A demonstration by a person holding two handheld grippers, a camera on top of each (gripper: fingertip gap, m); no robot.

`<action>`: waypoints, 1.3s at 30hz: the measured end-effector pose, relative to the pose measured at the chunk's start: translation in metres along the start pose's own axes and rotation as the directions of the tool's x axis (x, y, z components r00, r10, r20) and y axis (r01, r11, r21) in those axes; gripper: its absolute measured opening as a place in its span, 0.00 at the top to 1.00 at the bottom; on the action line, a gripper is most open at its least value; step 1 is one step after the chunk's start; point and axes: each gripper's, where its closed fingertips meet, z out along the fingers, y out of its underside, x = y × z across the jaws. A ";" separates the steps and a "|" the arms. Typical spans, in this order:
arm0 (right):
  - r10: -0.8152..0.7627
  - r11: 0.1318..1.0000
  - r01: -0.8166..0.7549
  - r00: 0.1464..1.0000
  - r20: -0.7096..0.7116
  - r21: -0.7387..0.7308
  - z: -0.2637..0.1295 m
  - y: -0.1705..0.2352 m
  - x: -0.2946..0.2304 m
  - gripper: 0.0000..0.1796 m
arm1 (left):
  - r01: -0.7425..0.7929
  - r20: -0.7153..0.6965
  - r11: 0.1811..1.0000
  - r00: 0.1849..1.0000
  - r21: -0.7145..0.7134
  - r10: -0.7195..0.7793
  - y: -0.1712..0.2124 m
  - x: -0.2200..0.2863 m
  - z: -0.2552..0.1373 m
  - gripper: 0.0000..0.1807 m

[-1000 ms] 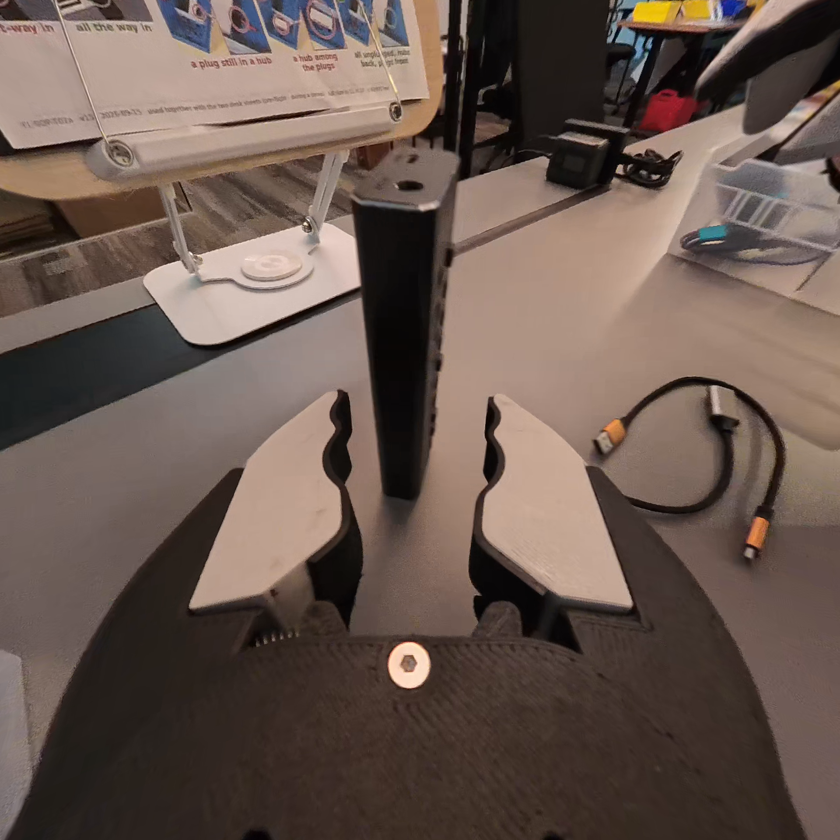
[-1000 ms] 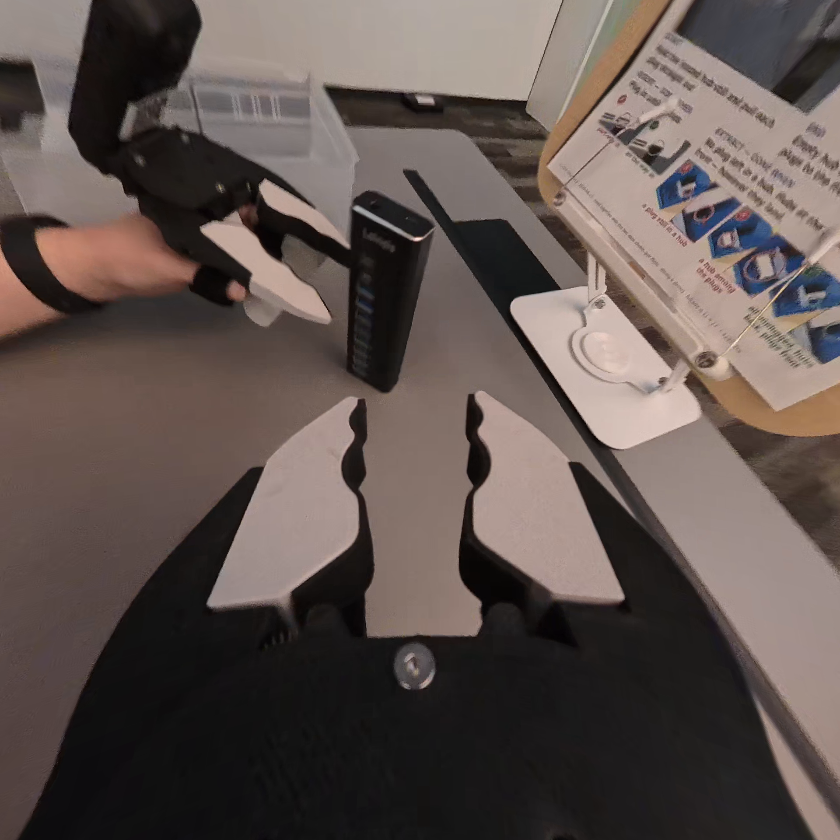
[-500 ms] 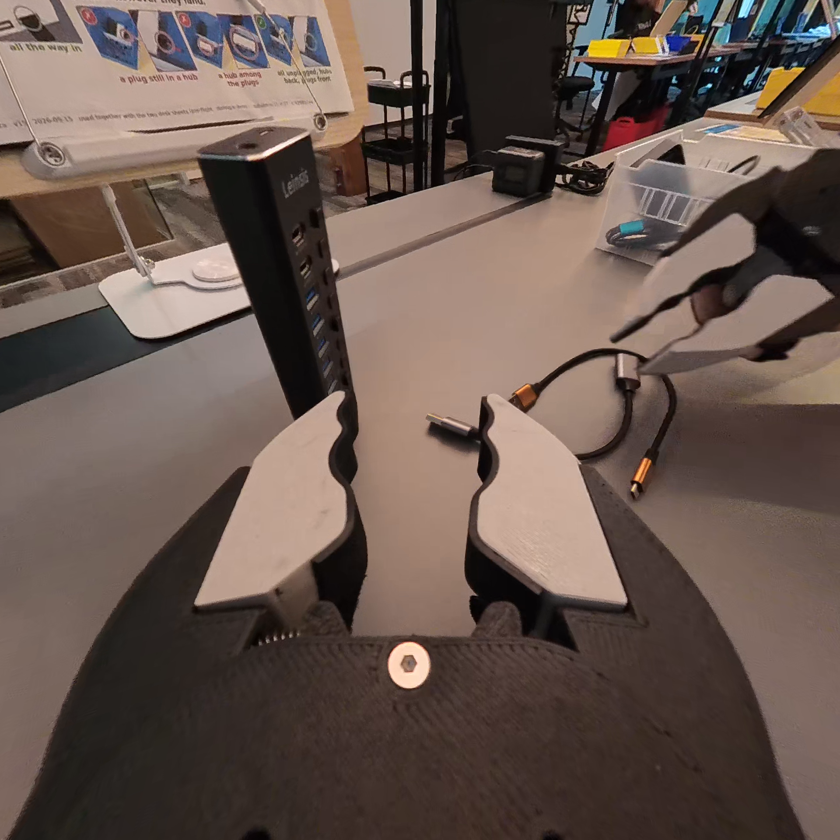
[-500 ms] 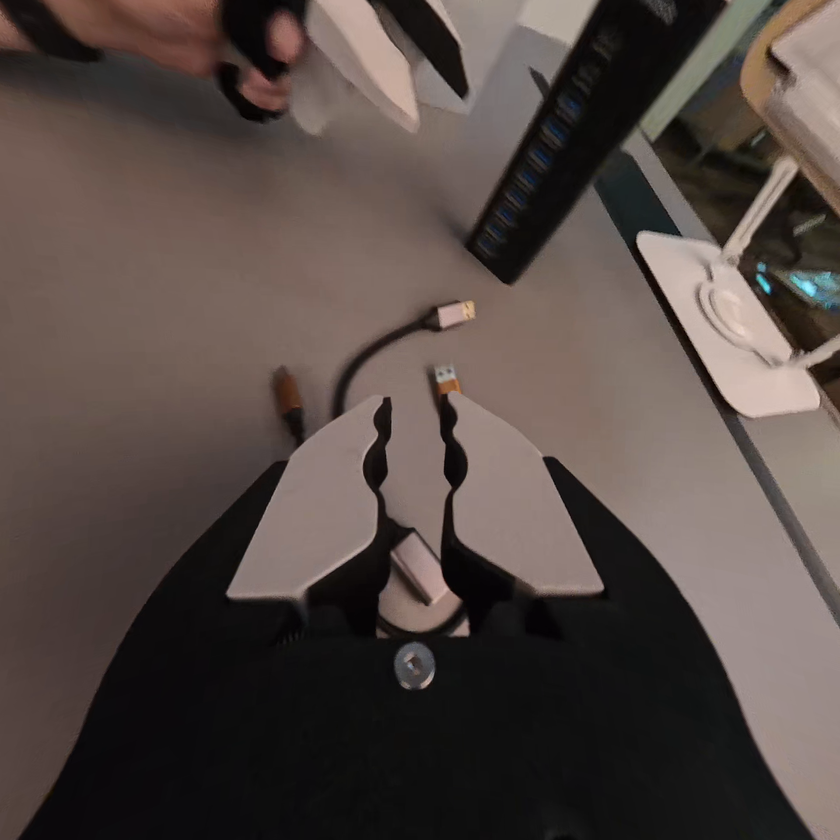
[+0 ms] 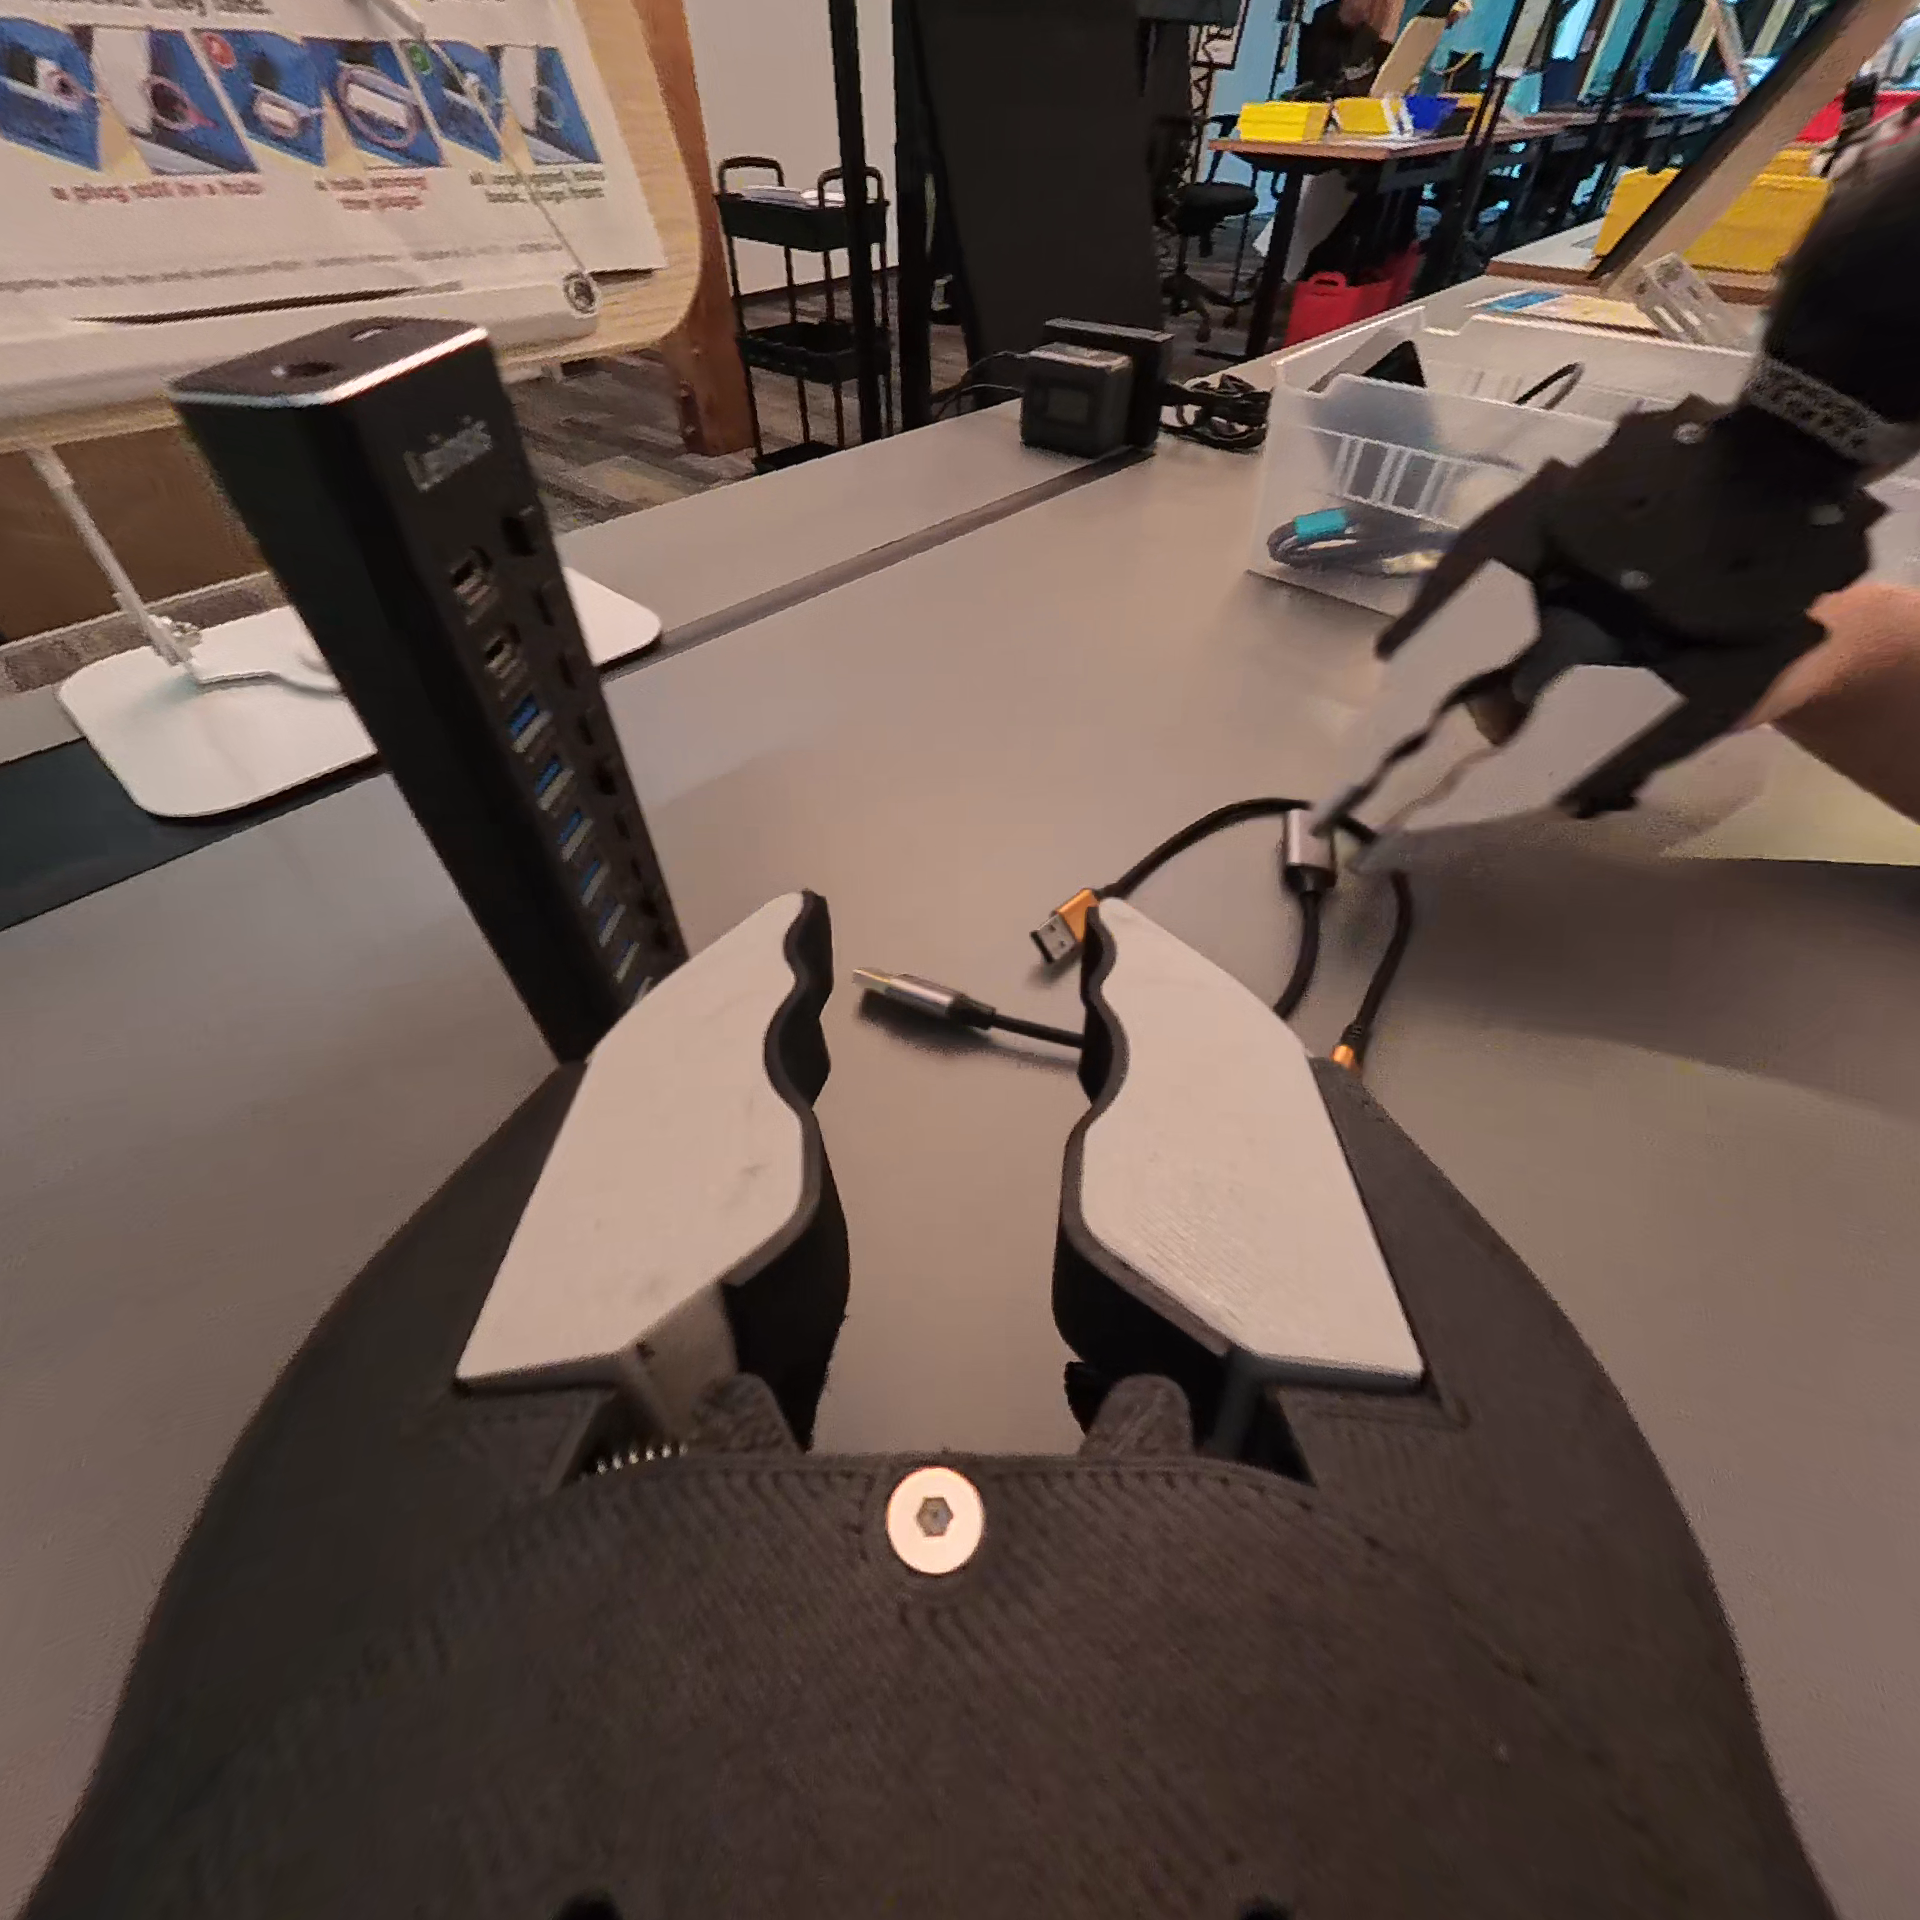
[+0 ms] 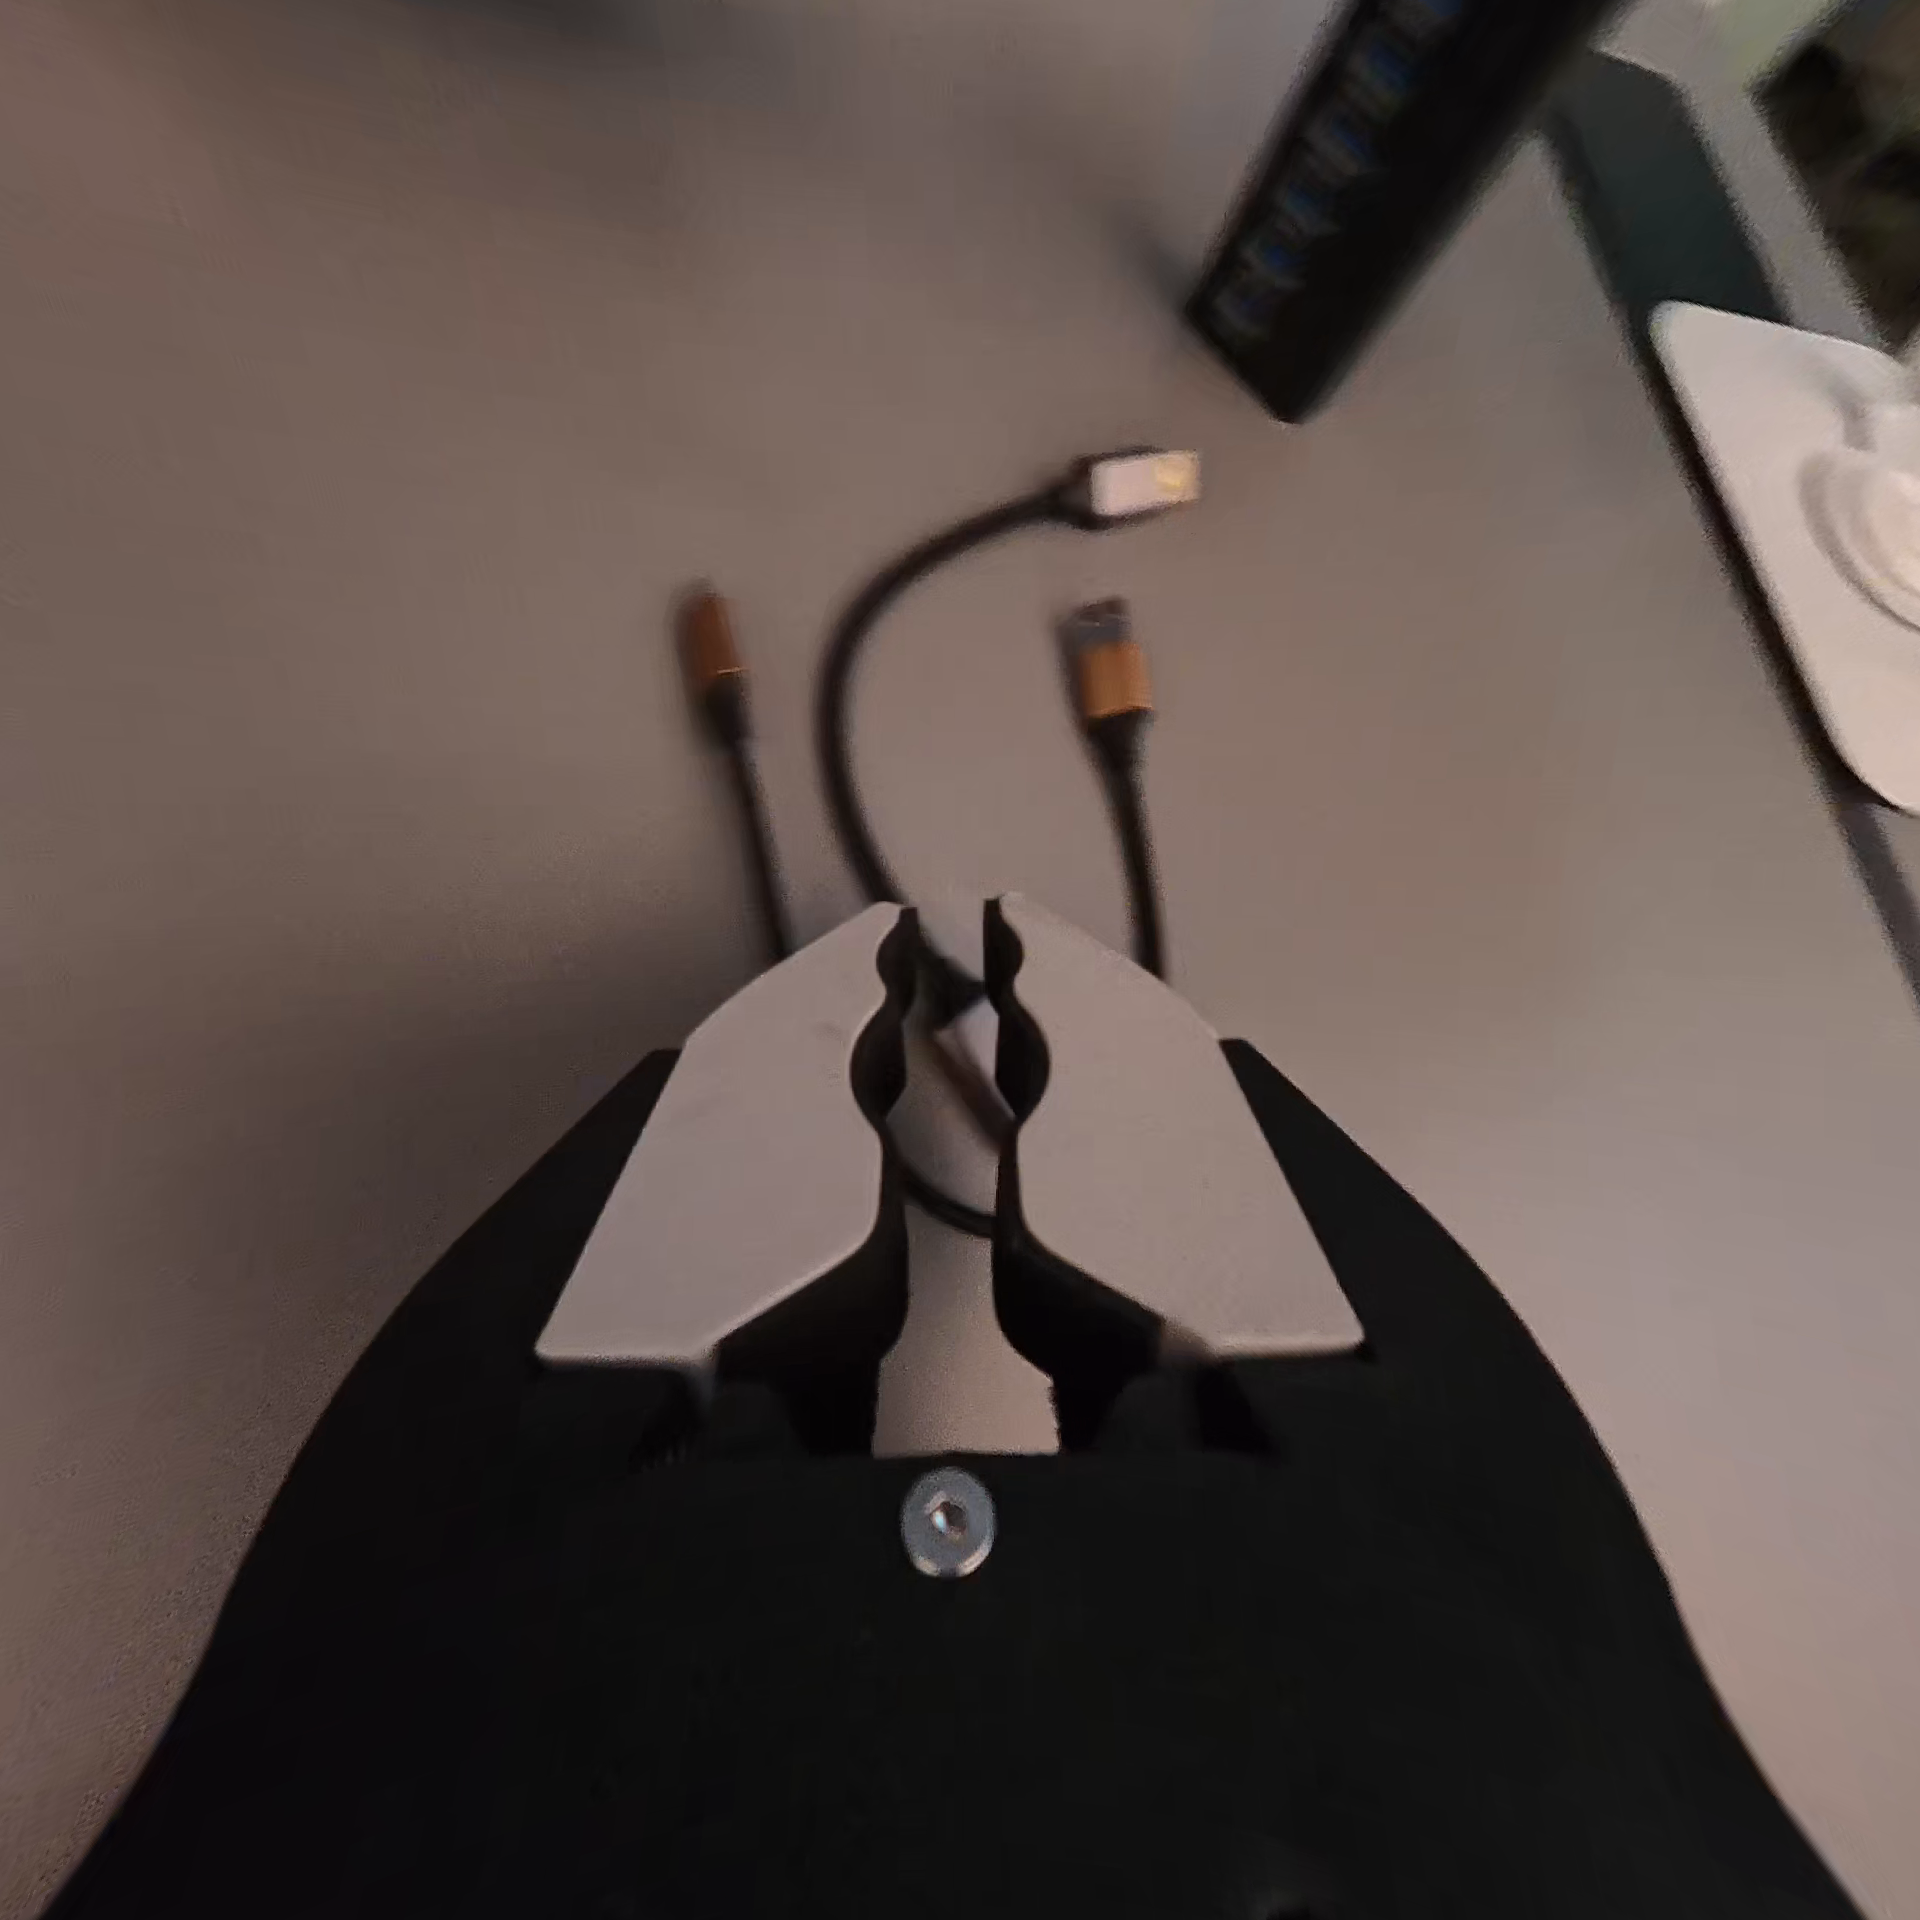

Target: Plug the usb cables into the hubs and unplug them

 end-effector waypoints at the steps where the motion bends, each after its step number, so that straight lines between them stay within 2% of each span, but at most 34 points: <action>1: 0.064 0.998 -0.063 0.997 -0.040 0.021 -0.001 -0.002 0.011 0.93 | -0.005 -0.011 1.000 1.000 -0.002 0.005 -0.001 0.004 0.001 0.75; 4: 0.232 0.967 -0.222 0.970 -0.069 0.127 -0.004 -0.011 0.037 0.92 | -0.033 -0.027 0.999 0.999 -0.009 0.033 -0.002 0.013 0.003 0.76; 6: 0.245 0.965 -0.236 0.966 -0.076 0.113 0.000 -0.010 0.045 0.90 | -0.056 -0.030 0.998 0.998 -0.017 0.055 -0.001 0.017 0.004 0.76; 9: 0.234 0.970 -0.231 0.972 -0.031 0.080 0.017 -0.014 0.045 0.90 | -0.069 -0.034 0.997 0.997 -0.033 0.068 0.003 0.019 0.007 0.76; 13: 0.308 0.951 -0.306 0.950 0.048 -0.048 0.040 -0.005 0.031 0.89 | -0.048 -0.044 0.998 0.998 -0.045 0.046 0.005 0.019 0.009 0.76; 15: 0.310 0.950 -0.309 0.951 0.013 -0.051 0.041 -0.005 0.034 0.89 | -0.029 -0.062 0.999 0.998 -0.037 0.027 0.004 0.022 0.009 0.76; 19: 0.327 0.933 -0.329 0.944 -0.036 -0.149 0.044 0.011 0.037 0.88 | -0.020 -0.082 0.999 0.997 -0.032 0.017 0.003 0.028 0.010 0.76; 23: 0.365 0.922 -0.357 0.931 0.028 -0.149 0.042 0.010 0.030 0.97 | -0.019 -0.090 0.999 0.996 -0.048 0.015 0.006 0.031 0.012 0.76; 26: 0.285 0.947 -0.283 0.959 -0.009 -0.152 0.039 0.013 0.034 0.97 | -0.020 -0.090 0.998 0.996 -0.056 0.015 0.009 0.032 0.014 0.77; 32: 0.121 0.982 -0.155 0.956 -0.269 -0.110 0.018 0.016 0.067 0.98 | -0.045 -0.068 0.994 0.997 -0.096 0.039 0.019 0.028 0.018 0.77; 35: -0.002 0.999 0.018 0.912 -0.410 0.034 -0.006 -0.011 0.076 0.98 | -0.044 -0.069 0.995 0.997 -0.087 0.038 0.017 0.030 0.019 0.77; 39: -0.166 0.928 0.294 0.877 -0.450 0.230 -0.037 -0.055 0.049 0.98 | -0.048 -0.072 0.996 0.996 -0.082 0.042 0.016 0.031 0.018 0.77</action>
